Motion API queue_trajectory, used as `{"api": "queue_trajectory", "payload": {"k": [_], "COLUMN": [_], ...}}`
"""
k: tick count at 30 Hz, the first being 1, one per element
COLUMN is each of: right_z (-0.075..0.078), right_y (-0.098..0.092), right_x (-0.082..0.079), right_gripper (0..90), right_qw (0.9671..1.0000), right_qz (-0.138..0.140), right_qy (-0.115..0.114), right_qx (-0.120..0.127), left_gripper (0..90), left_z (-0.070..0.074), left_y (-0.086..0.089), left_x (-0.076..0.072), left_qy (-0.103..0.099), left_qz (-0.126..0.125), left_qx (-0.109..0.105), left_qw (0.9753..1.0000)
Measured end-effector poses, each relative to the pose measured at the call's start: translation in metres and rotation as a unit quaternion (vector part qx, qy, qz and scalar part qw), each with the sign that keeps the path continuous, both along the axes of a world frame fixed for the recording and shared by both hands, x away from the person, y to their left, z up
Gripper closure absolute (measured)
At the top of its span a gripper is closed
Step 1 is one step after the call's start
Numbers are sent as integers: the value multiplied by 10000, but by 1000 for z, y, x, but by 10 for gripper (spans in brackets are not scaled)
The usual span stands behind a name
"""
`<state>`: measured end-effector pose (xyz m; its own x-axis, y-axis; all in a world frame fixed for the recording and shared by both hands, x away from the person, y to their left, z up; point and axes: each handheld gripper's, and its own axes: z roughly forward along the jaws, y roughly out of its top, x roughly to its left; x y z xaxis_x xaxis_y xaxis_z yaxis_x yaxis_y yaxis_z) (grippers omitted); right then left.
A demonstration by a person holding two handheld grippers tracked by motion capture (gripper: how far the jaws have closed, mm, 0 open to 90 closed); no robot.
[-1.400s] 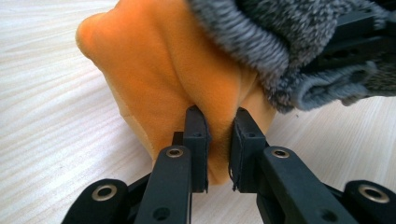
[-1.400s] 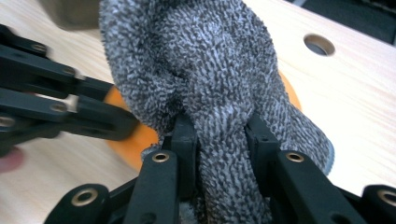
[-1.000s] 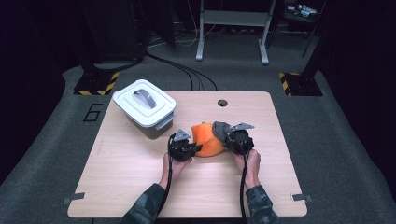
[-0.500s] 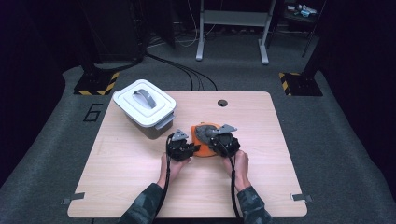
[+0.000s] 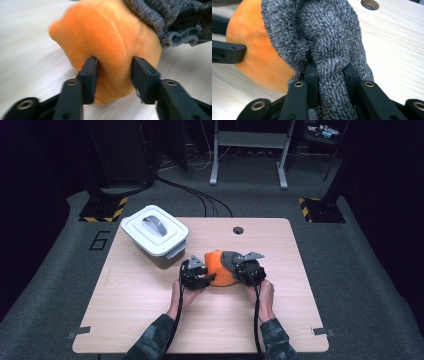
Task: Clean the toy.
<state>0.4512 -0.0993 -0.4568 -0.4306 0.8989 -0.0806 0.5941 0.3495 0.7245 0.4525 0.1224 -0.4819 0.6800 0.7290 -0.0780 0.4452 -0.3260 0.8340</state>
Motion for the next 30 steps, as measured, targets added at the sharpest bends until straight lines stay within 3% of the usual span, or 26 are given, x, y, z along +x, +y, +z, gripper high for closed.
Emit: {"api": "queue_trajectory", "payload": {"k": [3,6,8,11,13,14,15,19,25,27,29,30], "right_z": [1,2,9,15,12,8,4,-4,-18,-21,-20,-20], "right_y": [1,1,1,14,29,35,35,23,-9,-15,-13,-10], "right_x": [0,-2,-7,-17,-21,-21,-20,-17,-15,-14,-15,-16], "right_gripper": [708,706,704,703,703,704,706,710,710,709,710,710], "right_qw": [10000,9999,9998,9991,9989,9988,9990,9992,9997,9995,9997,9997], "right_qz": [-18,-106,-58,241,421,465,437,391,-50,-60,-45,-29], "right_qy": [10,-17,-146,-219,-132,-121,-93,24,250,297,247,232], "right_qx": [-10,26,81,282,128,-31,-36,76,33,106,52,19], "left_gripper": [523,645,697,739,756,767,774,783,779,767,705,628], "left_z": [3,1,0,-2,-4,-6,-7,-10,-12,-11,-7,-4], "left_y": [-5,-8,-7,-5,-3,-3,0,0,2,2,0,-1], "left_x": [5,7,8,8,7,6,6,2,0,-1,-1,-2], "left_qy": [12,43,60,111,105,95,96,30,3,-14,-44,-47], "left_qz": [33,42,67,116,46,104,46,9,-12,0,22,55], "left_qx": [-61,-47,-42,-117,-12,-56,-28,-55,-72,-47,37,28], "left_qw": [10000,10000,10000,9998,9999,9999,9999,10000,10000,10000,10000,10000]}}
